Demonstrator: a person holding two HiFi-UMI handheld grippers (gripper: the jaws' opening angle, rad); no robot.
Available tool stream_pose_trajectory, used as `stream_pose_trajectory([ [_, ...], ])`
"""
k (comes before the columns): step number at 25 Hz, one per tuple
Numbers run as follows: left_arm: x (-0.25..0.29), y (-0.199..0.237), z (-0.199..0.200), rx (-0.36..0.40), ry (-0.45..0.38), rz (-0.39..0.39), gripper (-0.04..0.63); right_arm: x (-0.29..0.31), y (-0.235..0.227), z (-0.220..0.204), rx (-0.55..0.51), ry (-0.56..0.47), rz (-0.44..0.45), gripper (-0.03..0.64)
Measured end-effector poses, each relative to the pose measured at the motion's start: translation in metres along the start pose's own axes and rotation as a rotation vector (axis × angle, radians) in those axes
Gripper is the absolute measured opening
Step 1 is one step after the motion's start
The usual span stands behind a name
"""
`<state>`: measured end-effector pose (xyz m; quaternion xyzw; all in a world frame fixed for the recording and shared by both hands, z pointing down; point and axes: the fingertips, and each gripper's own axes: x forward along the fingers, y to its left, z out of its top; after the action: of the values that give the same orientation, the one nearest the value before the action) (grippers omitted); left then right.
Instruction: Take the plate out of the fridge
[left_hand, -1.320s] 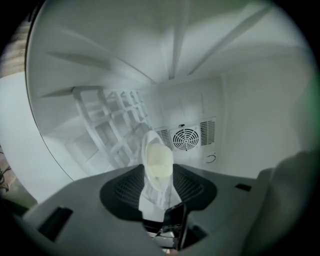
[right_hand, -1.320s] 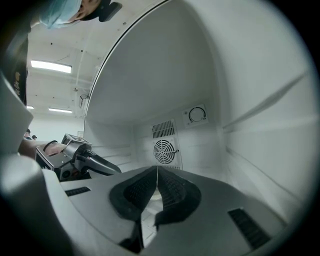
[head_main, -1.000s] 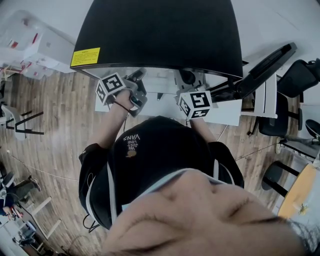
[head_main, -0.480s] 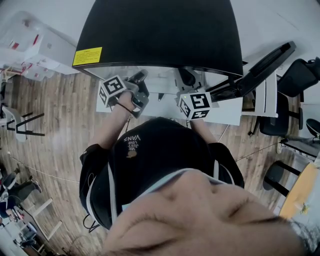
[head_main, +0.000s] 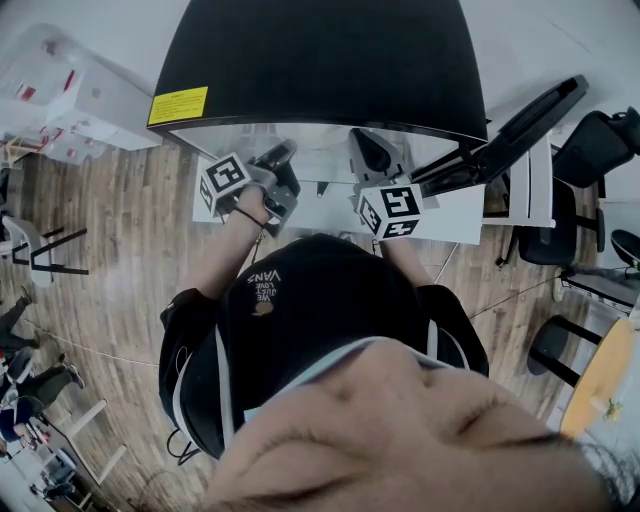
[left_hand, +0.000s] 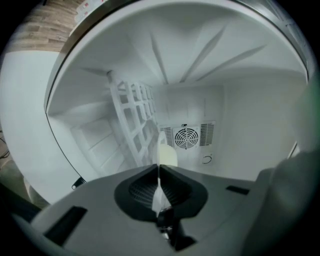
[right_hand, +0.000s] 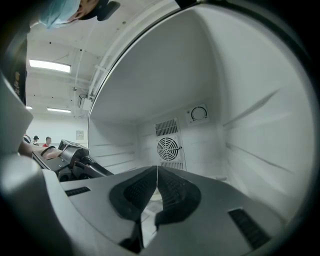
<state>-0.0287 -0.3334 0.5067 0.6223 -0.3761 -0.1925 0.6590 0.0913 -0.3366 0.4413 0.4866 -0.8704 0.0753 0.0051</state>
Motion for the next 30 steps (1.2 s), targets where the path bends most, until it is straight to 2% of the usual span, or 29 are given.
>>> stream_pose_trajectory([
  [19, -0.021, 0.005, -0.019, -0.023, 0.030, -0.028, 0.028, -0.020, 0.010, -0.021, 0.059, 0.047, -0.053, 0.012],
  [25, -0.027, 0.006, -0.022, -0.035, 0.033, -0.038, 0.028, -0.024, 0.012, -0.032, 0.182, 0.057, -0.052, 0.014],
  [30, -0.028, 0.006, -0.023, -0.039, 0.041, -0.045, 0.028, -0.025, 0.010, -0.038, 0.334, 0.053, -0.036, 0.014],
])
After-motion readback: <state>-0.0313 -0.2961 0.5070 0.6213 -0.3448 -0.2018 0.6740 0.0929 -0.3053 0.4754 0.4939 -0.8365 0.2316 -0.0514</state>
